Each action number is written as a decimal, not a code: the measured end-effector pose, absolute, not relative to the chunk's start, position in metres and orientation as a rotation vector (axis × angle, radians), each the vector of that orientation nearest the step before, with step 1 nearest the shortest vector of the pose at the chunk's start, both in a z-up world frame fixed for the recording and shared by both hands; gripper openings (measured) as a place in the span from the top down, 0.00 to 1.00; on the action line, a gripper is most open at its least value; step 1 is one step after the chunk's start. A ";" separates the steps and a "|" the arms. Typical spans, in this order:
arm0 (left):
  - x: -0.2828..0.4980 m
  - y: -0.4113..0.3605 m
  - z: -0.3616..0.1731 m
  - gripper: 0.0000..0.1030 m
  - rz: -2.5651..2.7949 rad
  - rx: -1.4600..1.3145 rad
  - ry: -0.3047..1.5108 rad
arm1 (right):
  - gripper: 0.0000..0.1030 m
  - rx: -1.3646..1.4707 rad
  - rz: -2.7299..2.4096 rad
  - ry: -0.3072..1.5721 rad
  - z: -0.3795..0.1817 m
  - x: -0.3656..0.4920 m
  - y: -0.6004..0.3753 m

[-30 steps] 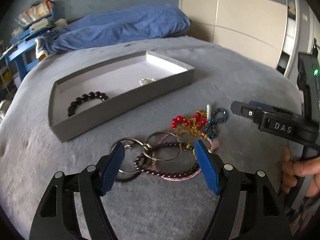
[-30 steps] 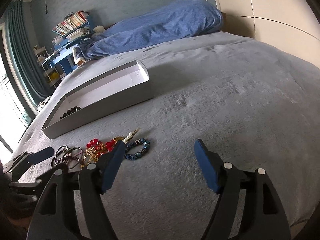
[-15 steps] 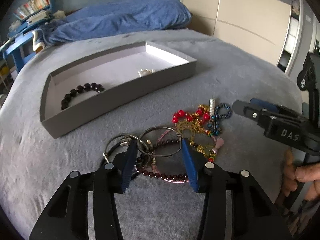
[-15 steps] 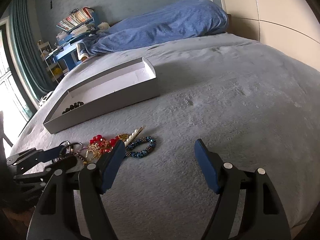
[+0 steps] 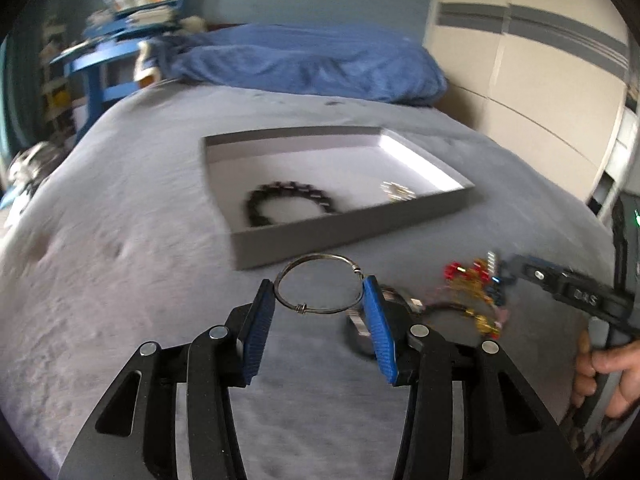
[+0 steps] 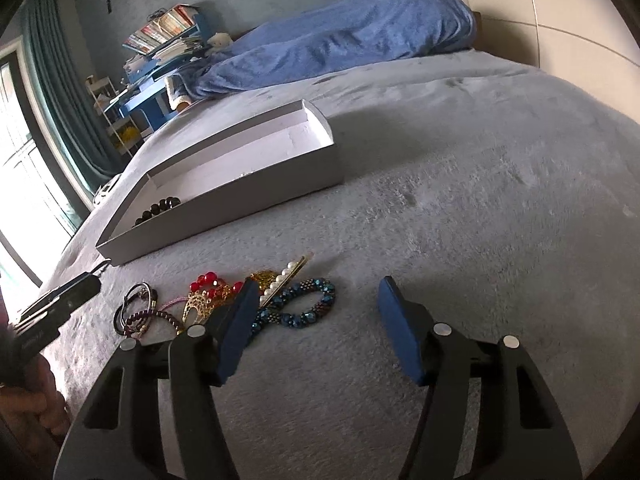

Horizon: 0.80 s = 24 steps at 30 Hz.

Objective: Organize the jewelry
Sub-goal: 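Close the right tool on the blue beaded bracelet while the left tool holds the ring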

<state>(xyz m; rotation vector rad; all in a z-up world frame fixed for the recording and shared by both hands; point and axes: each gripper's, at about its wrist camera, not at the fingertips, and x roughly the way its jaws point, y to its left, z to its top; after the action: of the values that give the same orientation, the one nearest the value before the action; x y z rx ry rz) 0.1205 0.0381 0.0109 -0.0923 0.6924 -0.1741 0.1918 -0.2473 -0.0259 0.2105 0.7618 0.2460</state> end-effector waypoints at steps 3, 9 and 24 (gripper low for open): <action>0.123 0.053 0.008 0.54 -0.138 -0.145 0.702 | 0.40 0.210 0.239 0.770 -0.026 0.190 -0.248; 0.124 0.055 0.004 0.54 -0.137 -0.154 0.717 | 0.47 0.208 0.248 0.810 -0.033 0.193 -0.245; 0.118 0.053 0.007 0.54 -0.139 -0.150 0.693 | 0.93 0.302 0.326 0.733 -0.015 0.182 -0.257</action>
<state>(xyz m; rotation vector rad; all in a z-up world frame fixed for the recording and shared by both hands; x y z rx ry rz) 0.1177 0.0534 0.0068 -0.1497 0.6929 -0.1391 0.1819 -0.2568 -0.0145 0.3019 0.7332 0.3263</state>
